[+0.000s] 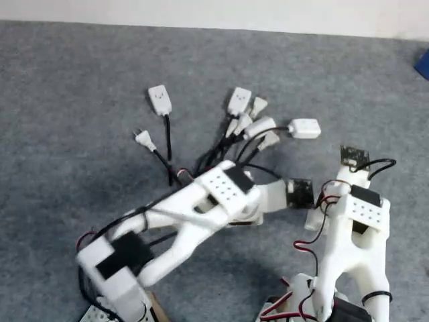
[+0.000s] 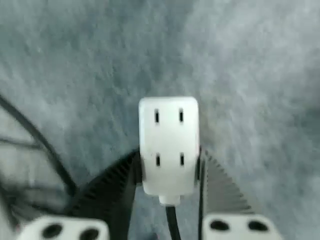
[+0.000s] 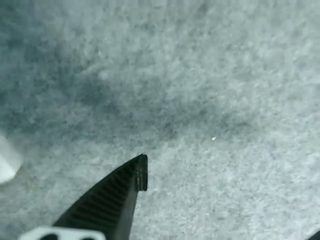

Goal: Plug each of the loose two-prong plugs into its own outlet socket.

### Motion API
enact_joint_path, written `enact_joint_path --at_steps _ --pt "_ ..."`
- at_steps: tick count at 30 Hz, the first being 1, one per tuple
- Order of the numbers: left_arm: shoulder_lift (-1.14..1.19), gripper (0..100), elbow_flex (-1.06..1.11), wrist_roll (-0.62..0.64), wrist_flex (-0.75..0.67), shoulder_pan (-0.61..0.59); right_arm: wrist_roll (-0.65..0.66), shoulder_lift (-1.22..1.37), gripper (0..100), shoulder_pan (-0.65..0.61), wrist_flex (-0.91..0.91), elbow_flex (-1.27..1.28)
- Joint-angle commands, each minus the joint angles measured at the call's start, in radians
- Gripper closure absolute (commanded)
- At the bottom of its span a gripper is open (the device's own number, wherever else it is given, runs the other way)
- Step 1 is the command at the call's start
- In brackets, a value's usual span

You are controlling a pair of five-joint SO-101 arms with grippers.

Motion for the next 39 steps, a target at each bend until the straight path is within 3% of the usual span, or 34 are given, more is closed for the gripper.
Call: enact_joint_path --at_steps 1,11,19,26,33,36,39 --pt "0.117 99 -0.117 0.012 -0.028 0.027 -0.006 -0.033 47.6 -0.018 -0.012 -0.001" --pt "0.133 85 -0.277 0.009 0.189 0.047 -0.003 -0.033 47.6 -0.021 -0.024 0.001" --pt "0.133 84 -0.496 0.009 0.367 -0.041 -0.003 -0.031 47.6 -0.022 -0.024 0.001" --pt "0.142 84 -0.527 0.012 0.407 -0.039 -0.008 -0.031 47.6 -0.010 -0.024 -0.007" --pt "0.140 84 -0.495 0.052 0.407 -0.042 -0.006 -0.030 47.6 0.437 -0.016 -0.242" --pt "0.140 85 -0.487 0.052 0.407 -0.039 -0.002 -0.033 47.6 0.499 0.038 -0.352" --pt "0.142 85 -0.484 0.055 0.408 -0.042 -0.002 -0.033 47.6 0.469 0.147 -0.452"
